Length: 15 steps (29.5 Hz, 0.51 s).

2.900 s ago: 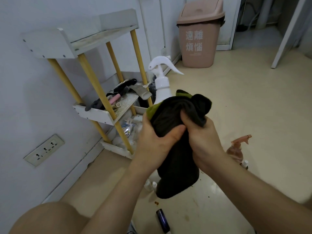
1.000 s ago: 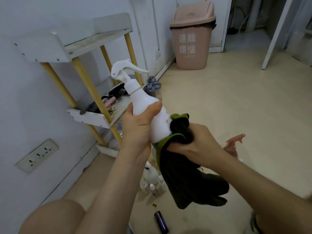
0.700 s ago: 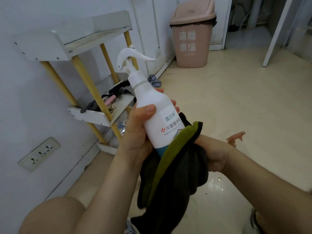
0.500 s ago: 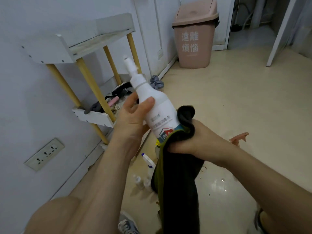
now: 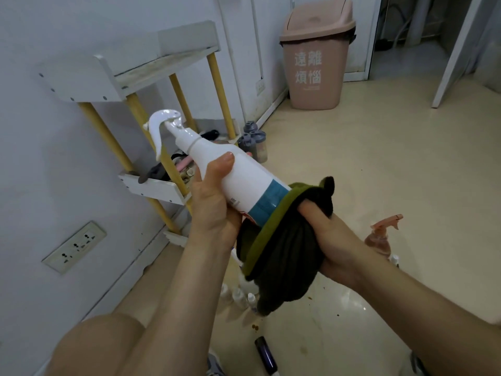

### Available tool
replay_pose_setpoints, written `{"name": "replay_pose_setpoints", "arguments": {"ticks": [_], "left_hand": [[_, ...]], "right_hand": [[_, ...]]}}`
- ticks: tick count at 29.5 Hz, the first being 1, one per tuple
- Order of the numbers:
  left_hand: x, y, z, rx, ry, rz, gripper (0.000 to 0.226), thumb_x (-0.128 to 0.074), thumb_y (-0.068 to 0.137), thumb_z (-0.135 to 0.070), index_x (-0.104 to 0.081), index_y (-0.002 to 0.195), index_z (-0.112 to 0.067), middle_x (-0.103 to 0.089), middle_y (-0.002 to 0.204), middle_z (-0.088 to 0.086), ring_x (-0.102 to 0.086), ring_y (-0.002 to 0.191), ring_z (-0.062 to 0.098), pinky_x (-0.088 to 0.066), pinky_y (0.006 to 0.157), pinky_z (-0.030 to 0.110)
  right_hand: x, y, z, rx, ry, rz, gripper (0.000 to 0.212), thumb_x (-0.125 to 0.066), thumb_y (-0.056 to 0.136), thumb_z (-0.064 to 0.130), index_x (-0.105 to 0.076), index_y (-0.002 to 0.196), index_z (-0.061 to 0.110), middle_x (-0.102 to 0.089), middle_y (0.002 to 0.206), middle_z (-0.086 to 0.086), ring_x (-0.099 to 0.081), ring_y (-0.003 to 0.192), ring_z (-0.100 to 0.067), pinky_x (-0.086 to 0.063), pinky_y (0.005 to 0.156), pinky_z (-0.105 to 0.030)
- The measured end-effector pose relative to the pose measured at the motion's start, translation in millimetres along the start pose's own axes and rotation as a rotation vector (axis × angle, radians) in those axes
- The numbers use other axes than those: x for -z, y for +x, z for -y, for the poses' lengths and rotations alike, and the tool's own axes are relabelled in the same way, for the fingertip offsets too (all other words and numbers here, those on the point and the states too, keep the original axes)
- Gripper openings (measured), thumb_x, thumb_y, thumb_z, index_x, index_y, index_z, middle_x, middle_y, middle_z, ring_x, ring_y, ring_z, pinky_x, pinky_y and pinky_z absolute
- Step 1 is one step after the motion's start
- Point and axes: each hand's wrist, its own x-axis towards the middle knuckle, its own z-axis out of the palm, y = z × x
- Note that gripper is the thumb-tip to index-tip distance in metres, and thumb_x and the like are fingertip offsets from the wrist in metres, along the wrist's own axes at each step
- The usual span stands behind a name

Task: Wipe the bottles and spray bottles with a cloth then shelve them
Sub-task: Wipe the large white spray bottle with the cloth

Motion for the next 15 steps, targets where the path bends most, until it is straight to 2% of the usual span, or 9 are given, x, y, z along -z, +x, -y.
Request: {"name": "replay_pose_setpoints", "arguments": {"ticks": [2, 3, 5, 6, 7, 10, 12, 13, 15], "left_hand": [[-0.7, 1.2, 6.6, 0.074, 0.079, -0.058, 0.058, -0.078, 0.072, -0.024, -0.055, 0.124, -0.009, -0.068, 0.105, 0.01, -0.066, 0.098, 0.028, -0.059, 0.078, 0.042], [-2.3, -0.1, 12.1, 0.11, 0.118, -0.108, 0.05, -0.077, 0.077, -0.024, -0.056, 0.121, -0.012, -0.069, 0.107, 0.009, -0.067, 0.1, 0.028, -0.06, 0.077, 0.041], [-3.2, -4.9, 21.9, 0.196, 0.095, -0.15, 0.061, -0.081, 0.072, -0.026, -0.055, 0.125, -0.012, -0.068, 0.116, 0.014, -0.067, 0.105, 0.032, -0.059, 0.082, 0.048], [-1.3, -5.6, 25.3, 0.218, 0.072, -0.151, 0.067, -0.083, 0.068, -0.026, -0.055, 0.128, -0.011, -0.067, 0.12, 0.016, -0.066, 0.108, 0.035, -0.057, 0.086, 0.053], [1.3, -5.1, 26.6, 0.219, 0.076, -0.151, 0.066, -0.082, 0.069, -0.023, -0.055, 0.128, -0.011, -0.066, 0.123, 0.018, -0.065, 0.11, 0.036, -0.055, 0.089, 0.056], [7.0, -6.4, 24.5, 0.15, 0.211, -0.064, 0.061, -0.079, 0.066, -0.018, -0.058, 0.122, -0.01, -0.066, 0.119, 0.018, -0.064, 0.109, 0.036, -0.055, 0.091, 0.053], [5.4, -9.7, 24.1, 0.033, 0.396, 0.052, 0.072, -0.079, 0.056, -0.025, -0.058, 0.123, -0.009, -0.067, 0.116, 0.016, -0.066, 0.107, 0.033, -0.056, 0.089, 0.049], [4.3, -11.4, 23.9, -0.004, 0.469, 0.106, 0.077, -0.08, 0.056, -0.031, -0.057, 0.125, -0.009, -0.067, 0.116, 0.016, -0.066, 0.107, 0.031, -0.056, 0.09, 0.049], [1.8, -16.6, 24.0, 0.015, 0.508, 0.194, 0.073, -0.079, 0.064, -0.039, -0.056, 0.127, -0.011, -0.069, 0.116, 0.013, -0.066, 0.109, 0.029, -0.054, 0.093, 0.048]], "right_hand": [[-3.9, 4.9, -2.9, 0.225, -0.219, -0.151, 0.017, -0.072, 0.084, 0.026, -0.068, 0.1, 0.02, -0.076, 0.095, -0.003, -0.072, 0.091, -0.019, -0.058, 0.079, -0.033], [-4.1, 6.6, -5.2, 0.341, -0.354, -0.219, 0.016, -0.076, 0.08, 0.028, -0.069, 0.093, 0.023, -0.075, 0.089, 0.002, -0.072, 0.087, -0.015, -0.058, 0.077, -0.031], [-3.0, 6.9, -9.2, 0.479, -0.605, -0.308, 0.02, -0.079, 0.069, 0.04, -0.066, 0.079, 0.028, -0.071, 0.076, 0.016, -0.068, 0.074, -0.003, -0.053, 0.066, -0.02], [-3.3, 4.8, -10.8, 0.519, -0.69, -0.337, 0.021, -0.08, 0.072, 0.041, -0.062, 0.072, 0.029, -0.067, 0.069, 0.02, -0.065, 0.067, -0.001, -0.049, 0.059, -0.016], [-2.5, 3.1, -13.1, 0.541, -0.747, -0.363, 0.025, -0.078, 0.078, 0.039, -0.059, 0.065, 0.027, -0.064, 0.062, 0.017, -0.062, 0.061, -0.005, -0.046, 0.053, -0.019], [-10.0, -0.5, -14.0, 0.496, -0.715, -0.389, 0.045, -0.064, 0.085, 0.052, -0.062, 0.067, 0.011, -0.062, 0.061, -0.003, -0.06, 0.06, -0.021, -0.049, 0.058, -0.046], [-23.4, -3.9, -7.2, 0.405, -0.564, -0.309, 0.042, -0.059, 0.09, 0.047, -0.066, 0.081, 0.007, -0.066, 0.073, -0.017, -0.065, 0.071, -0.031, -0.052, 0.066, -0.05], [-27.5, -4.8, -1.1, 0.349, -0.492, -0.26, 0.033, -0.057, 0.094, 0.039, -0.068, 0.083, 0.009, -0.067, 0.077, -0.018, -0.067, 0.073, -0.03, -0.054, 0.067, -0.047], [-30.1, -7.4, 12.8, 0.279, -0.375, -0.189, 0.021, -0.054, 0.097, 0.026, -0.067, 0.081, 0.021, -0.072, 0.071, -0.002, -0.07, 0.067, -0.011, -0.056, 0.06, -0.029]]}}
